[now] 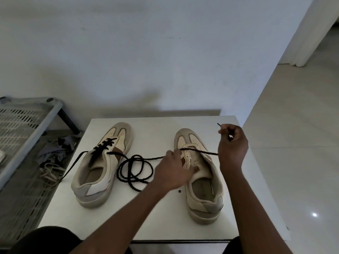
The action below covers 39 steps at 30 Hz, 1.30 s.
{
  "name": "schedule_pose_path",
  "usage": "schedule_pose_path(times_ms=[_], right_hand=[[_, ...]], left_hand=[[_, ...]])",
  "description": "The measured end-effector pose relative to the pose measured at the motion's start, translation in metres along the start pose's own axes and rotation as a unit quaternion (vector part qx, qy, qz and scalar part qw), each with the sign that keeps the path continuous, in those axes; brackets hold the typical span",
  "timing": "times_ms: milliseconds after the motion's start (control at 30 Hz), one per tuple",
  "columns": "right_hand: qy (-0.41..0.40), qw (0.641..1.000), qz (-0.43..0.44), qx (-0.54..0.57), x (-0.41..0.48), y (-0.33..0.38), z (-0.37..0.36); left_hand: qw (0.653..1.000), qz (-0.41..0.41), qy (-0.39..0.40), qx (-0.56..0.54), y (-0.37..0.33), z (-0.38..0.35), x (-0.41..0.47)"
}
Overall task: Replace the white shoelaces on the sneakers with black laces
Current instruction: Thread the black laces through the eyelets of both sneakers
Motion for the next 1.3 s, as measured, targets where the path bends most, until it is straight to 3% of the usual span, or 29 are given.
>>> schedule_pose_path(times_ms=[167, 300, 467, 633, 767, 867, 967, 1067, 1133, 1233, 1300], right_hand=[[-0.089, 0.994, 0.063, -0.014, 0.006, 0.009, 0.019], [-0.103, 0.985, 0.130, -0.039, 0.003, 0.027, 0.022], [0.012, 0.982, 0.186, -0.039, -0.015, 0.035, -0.005], [0.180, 0.967, 0.146, -0.103, -0.036, 0.015, -0.044], [0.218, 0.956, 0.148, -0.132, -0.048, 0.014, -0.051], [0.231, 0.952, 0.157, -0.128, -0.060, 0.019, -0.053], [0.261, 0.946, 0.147, -0.123, -0.075, 0.018, -0.058], [0.295, 0.937, 0.130, -0.133, -0.085, 0.012, -0.063], [0.313, 0.933, 0.113, -0.138, -0.091, 0.007, -0.064], [0.323, 0.930, 0.094, -0.150, -0.098, 0.005, -0.061], [0.323, 0.928, 0.080, -0.168, -0.101, 0.002, -0.056]], left_hand=[[0.987, -0.084, -0.009, 0.134, -0.015, -0.019, -0.006], [0.987, -0.146, 0.011, 0.064, 0.000, -0.001, 0.002], [0.985, -0.170, -0.008, 0.000, 0.040, 0.035, 0.021], [0.984, -0.170, -0.038, -0.032, 0.059, 0.051, 0.034], [0.982, -0.166, -0.075, -0.043, 0.057, 0.055, 0.027], [0.960, -0.240, -0.142, 0.004, 0.035, 0.063, 0.004], [0.946, -0.311, -0.059, 0.069, 0.012, 0.044, -0.023], [0.904, -0.359, -0.007, 0.232, 0.002, 0.017, -0.035], [0.906, -0.340, -0.004, 0.251, 0.004, 0.009, -0.035], [0.956, -0.247, -0.011, 0.157, 0.016, 0.013, -0.030], [0.970, -0.210, -0.038, 0.117, 0.023, 0.018, -0.024]])
Point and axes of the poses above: each hand's wrist, its own x-axis towards the middle knuckle, its own z-axis out of the back of the hand, y = z × x, the point moved 9 cm from there along x, towards the middle knuckle, and after that the axes turned 13 degrees about -y, right-handed, at the moved point
